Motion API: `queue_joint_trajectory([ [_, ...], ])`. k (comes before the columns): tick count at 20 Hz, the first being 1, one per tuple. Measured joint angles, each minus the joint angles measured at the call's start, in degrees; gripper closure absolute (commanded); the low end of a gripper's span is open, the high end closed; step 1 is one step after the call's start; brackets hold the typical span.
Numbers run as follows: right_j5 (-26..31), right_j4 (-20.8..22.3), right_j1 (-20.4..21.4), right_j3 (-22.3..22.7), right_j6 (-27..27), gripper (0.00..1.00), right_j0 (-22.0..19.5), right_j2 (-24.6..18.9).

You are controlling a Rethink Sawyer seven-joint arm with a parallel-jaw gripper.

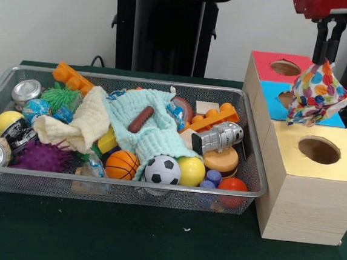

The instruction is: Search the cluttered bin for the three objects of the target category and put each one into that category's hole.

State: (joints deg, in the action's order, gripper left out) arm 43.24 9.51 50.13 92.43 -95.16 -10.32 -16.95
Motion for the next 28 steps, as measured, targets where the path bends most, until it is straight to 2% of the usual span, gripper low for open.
queue_joint_trajectory([
  [18, -0.01, -4.36, -2.93, -3.28, 0.0, 1.0, 4.69, 5.6],
  [28, 0.0, -6.43, -3.22, -7.67, 0.0, 1.0, 6.45, 7.91],
])
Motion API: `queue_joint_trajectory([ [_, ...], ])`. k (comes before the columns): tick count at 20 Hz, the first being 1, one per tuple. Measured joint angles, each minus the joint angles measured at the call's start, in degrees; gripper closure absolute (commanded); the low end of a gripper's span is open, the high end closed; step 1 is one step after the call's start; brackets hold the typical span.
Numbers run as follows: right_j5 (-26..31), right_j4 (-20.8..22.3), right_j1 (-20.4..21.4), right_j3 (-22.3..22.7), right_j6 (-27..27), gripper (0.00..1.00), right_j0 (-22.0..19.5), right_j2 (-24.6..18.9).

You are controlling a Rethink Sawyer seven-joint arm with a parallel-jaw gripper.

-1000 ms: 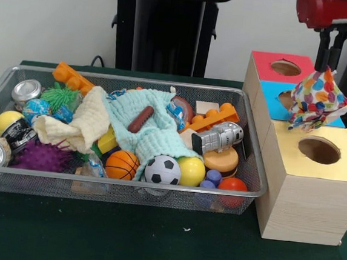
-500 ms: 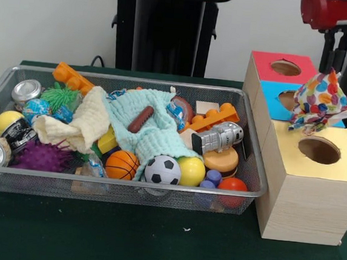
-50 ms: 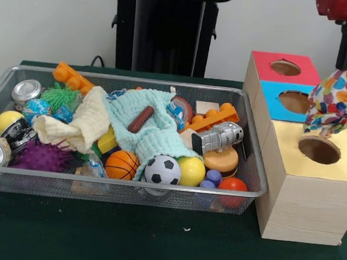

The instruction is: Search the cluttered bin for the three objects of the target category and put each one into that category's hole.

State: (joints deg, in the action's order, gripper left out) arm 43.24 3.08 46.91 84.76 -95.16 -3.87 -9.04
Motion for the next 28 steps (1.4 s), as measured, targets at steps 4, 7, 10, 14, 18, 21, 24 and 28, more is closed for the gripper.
queue_joint_trajectory([
  [4, 0.0, -0.46, -0.22, -1.12, 0.0, 1.0, 0.03, 0.48],
  [7, 0.0, -0.53, -0.36, -1.8, 0.0, 1.0, 0.06, 1.06],
  [10, 0.0, -0.53, -0.45, -1.91, 0.0, 1.0, 0.11, 1.56],
  [14, 0.0, -0.53, -1.11, -1.91, 0.0, 1.0, 0.15, 2.5],
  [18, 0.0, -0.53, -1.83, -1.91, 0.0, 1.0, 0.27, 3.15],
  [21, 0.0, -0.54, -2.37, -1.92, 0.0, 1.0, 0.5, 3.61],
  [24, -0.01, -0.54, -2.94, -1.92, 0.0, 1.0, 0.92, 4.01],
  [28, -0.01, -0.75, -3.54, -1.92, 0.0, 1.0, 1.77, 4.49],
])
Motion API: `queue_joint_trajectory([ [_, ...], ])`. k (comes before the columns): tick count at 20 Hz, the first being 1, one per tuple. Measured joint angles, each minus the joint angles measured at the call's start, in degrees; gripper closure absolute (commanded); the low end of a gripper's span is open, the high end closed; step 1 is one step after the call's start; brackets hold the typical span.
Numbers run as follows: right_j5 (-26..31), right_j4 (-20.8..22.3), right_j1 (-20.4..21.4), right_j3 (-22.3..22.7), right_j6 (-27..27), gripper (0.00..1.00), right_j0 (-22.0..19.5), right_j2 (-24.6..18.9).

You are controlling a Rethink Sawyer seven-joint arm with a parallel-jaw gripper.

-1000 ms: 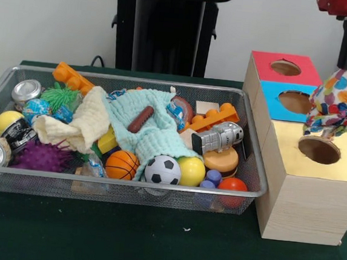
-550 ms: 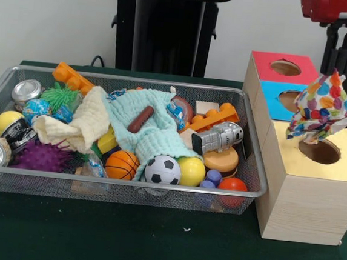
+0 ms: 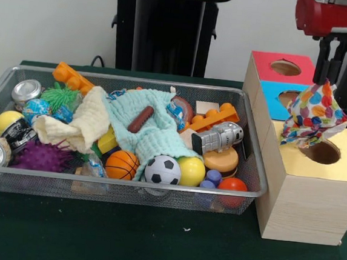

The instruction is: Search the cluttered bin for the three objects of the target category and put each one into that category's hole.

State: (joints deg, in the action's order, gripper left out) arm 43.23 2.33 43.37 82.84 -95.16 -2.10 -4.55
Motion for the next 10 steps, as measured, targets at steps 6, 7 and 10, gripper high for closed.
queue_joint_trajectory([
  [6, 0.0, -1.02, -0.63, -0.01, 0.0, 1.0, 0.94, 0.26],
  [7, 0.0, -1.28, -0.75, -0.02, 0.0, 1.0, 1.08, 0.32],
  [10, 0.0, -2.01, -0.96, -0.04, 0.0, 1.0, 1.35, 0.47],
])
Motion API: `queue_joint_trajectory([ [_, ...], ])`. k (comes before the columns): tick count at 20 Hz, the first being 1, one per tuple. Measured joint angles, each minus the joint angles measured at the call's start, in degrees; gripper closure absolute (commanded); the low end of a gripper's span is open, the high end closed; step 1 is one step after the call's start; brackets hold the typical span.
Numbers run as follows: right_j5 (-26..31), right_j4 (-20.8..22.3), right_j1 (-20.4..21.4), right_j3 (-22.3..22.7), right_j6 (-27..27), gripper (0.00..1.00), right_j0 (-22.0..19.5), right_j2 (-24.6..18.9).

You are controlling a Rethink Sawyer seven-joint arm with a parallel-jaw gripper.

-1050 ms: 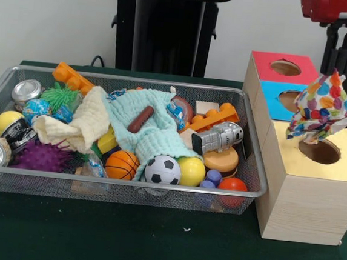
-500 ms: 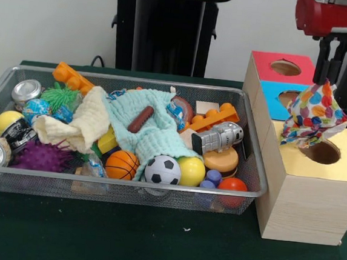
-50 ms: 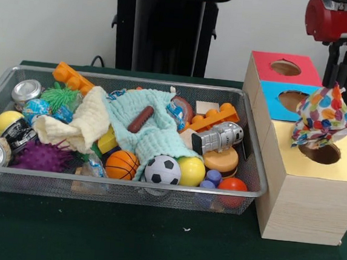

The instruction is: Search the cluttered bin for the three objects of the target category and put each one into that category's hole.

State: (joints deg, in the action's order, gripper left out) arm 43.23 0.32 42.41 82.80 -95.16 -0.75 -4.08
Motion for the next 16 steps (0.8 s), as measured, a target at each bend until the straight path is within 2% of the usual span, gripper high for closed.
queue_joint_trajectory([
  [16, -0.76, -0.82, -0.85, -0.18, 0.0, 1.0, 0.43, 1.29],
])
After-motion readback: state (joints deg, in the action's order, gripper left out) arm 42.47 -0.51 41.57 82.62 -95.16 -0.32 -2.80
